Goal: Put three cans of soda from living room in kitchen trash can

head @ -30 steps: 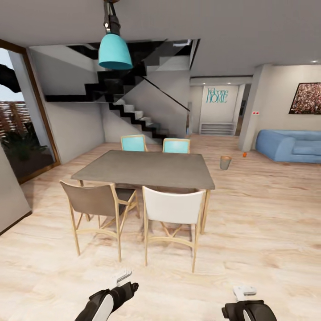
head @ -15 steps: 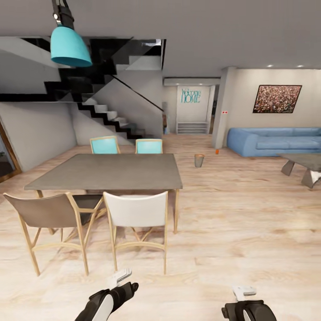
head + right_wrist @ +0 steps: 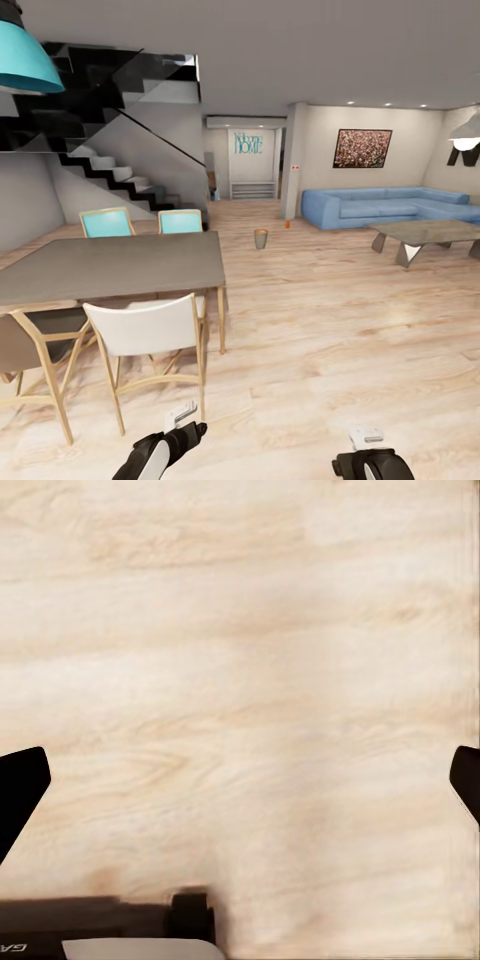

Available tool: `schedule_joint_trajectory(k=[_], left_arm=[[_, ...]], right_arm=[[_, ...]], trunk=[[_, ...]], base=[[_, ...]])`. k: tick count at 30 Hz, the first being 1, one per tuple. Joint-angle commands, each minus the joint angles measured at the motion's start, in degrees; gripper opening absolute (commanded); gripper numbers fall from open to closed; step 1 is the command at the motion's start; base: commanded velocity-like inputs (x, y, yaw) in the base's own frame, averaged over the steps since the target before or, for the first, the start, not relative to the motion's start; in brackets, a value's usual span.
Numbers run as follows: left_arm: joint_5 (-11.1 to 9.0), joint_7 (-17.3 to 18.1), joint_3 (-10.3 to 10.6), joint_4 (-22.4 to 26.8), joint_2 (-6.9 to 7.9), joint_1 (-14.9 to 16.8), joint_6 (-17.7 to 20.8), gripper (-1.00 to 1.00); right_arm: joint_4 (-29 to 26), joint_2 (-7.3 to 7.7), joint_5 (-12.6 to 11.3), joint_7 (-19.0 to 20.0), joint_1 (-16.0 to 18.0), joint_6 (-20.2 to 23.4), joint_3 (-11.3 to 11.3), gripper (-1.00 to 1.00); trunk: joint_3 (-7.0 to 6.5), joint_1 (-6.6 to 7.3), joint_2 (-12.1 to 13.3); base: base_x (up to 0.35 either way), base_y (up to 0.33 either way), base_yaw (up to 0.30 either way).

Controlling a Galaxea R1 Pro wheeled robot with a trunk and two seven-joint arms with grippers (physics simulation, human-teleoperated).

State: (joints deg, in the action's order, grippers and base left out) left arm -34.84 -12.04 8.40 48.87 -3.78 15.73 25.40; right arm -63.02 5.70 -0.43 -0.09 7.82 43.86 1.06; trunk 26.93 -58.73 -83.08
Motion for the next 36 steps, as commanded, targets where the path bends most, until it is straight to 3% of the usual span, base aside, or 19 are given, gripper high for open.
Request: schedule_joint_trajectory(k=[1,6,9,12,15,18,22,28,32,35,36], left_arm=[[0.00,0.00,0.01,0.00,0.00,0.00,0.00,1.00],[-0.17,0.16,0.02,0.39,-0.07,0.00,-0.15,1.00],[-0.57,0.28,-0.42,0.97,-0.46,0.76,-0.08,1.00],[-0.59,0.34,-0.83,1.50,-0.46,3.55,0.76,1.00],[-0.51,-0.23,-1.03,1.94,-0.57,5.09,0.99,1.00],[-0.65,-4.16,-1.68,2.40,-0.65,5.63,-0.21,1.00],[-0.76,-6.57,-2.57,2.03,-1.45,5.53,-3.57,1.00],[-0.79,-11.24,-2.66,2.60,-2.02,4.94,-4.77,1.00],[-0.77,-12.04,-2.57,2.38,-2.15,4.87,-4.64,1.00],[-0.76,-12.25,-0.98,1.98,-2.16,4.84,-4.44,1.00],[-0.80,-12.21,0.21,1.58,-2.06,4.83,-4.34,1.00]], right_arm=[[0.00,0.00,0.05,0.00,0.00,-0.02,0.00,1.00],[0.41,0.50,0.39,0.05,1.15,-0.61,-0.05,1.00],[0.12,0.76,0.26,0.12,4.49,-0.27,-0.09,1.00],[-0.02,0.69,0.11,0.11,8.29,0.06,-0.15,1.00],[-1.84,0.60,-0.01,0.07,11.60,3.84,-0.28,1.00],[-7.00,0.66,-0.54,0.21,13.27,12.20,-0.38,1.00],[-13.09,0.48,-0.94,2.11,12.48,15.77,-0.22,1.00],[-15.48,0.29,-0.53,2.83,11.19,14.08,0.11,1.00],[-15.71,0.27,-0.53,2.82,11.07,13.66,0.31,1.00],[-15.57,0.31,-0.56,2.92,11.07,13.76,0.15,1.00],[-14.98,0.10,-0.41,2.75,11.07,10.15,0.43,1.00]], trunk=[[0.00,0.00,0.00],[0.00,0.00,0.00],[0.00,0.00,0.00],[0.00,0.00,0.00],[0.00,0.00,0.00],[0.01,0.00,0.00],[0.17,0.00,0.00],[0.43,0.00,0.00],[0.47,0.00,0.00],[0.48,0.00,0.00],[0.48,0.00,0.00]], base=[[0.120,-0.303,-0.292],[0.139,-0.301,-0.172],[0.176,-0.288,-0.047],[0.210,-0.267,-0.014],[0.210,-0.277,-0.004],[0.192,-0.292,-0.002],[0.182,-0.299,-0.001],[0.179,-0.302,0.000],[0.201,-0.296,0.000],[0.242,-0.267,0.000],[0.277,-0.221,0.000]])
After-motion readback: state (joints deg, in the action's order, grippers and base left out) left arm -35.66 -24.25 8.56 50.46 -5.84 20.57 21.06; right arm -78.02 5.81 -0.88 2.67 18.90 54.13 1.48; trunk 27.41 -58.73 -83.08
